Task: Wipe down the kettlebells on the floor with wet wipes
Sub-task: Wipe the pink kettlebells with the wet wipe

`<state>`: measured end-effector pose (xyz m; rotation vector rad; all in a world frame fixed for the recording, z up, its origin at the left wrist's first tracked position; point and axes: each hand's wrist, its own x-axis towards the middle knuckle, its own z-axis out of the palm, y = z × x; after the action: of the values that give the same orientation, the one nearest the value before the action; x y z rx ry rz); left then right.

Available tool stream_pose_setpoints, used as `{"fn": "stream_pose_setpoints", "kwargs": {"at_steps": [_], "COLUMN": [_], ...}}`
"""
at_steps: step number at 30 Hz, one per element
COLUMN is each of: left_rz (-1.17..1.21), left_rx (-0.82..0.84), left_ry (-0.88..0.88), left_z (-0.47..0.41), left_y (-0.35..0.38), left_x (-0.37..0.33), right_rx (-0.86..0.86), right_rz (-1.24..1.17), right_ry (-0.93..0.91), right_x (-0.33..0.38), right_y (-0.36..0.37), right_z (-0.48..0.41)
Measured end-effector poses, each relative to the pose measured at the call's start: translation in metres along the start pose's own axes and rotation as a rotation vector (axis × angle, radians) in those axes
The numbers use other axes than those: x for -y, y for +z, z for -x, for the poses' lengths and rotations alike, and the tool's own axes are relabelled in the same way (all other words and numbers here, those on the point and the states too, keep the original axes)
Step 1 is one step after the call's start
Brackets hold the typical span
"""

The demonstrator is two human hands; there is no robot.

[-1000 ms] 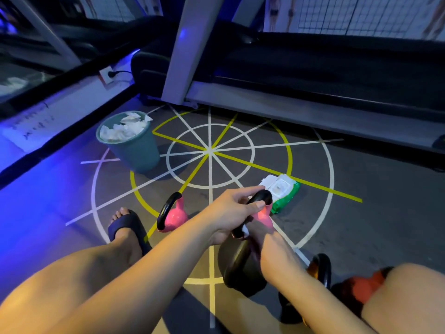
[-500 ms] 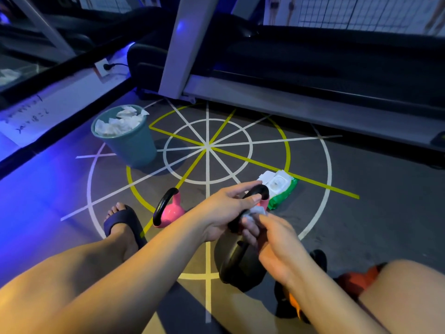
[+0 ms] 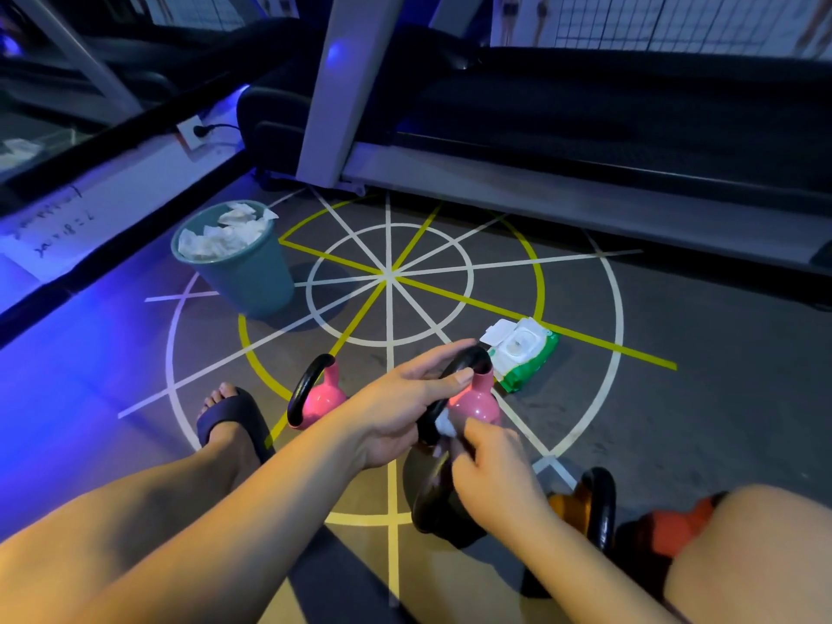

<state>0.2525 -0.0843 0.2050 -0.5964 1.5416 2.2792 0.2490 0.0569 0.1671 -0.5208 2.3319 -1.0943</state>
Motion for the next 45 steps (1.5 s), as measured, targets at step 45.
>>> {"fn": "stream_pose_setpoints", "kwargs": {"at_steps": [45], "left_rz": [-0.194], "left_rx": [0.02], "left_ry": [0.135], "left_z": [0.002], "left_y": [0.02], "left_x": [0.026], "right_rx": [-0.174], "right_rz": [-1.456], "right_ry": [0.505], "right_x": [-0.002], "right_y": [-0.032], "right_z": [-0.02]}}
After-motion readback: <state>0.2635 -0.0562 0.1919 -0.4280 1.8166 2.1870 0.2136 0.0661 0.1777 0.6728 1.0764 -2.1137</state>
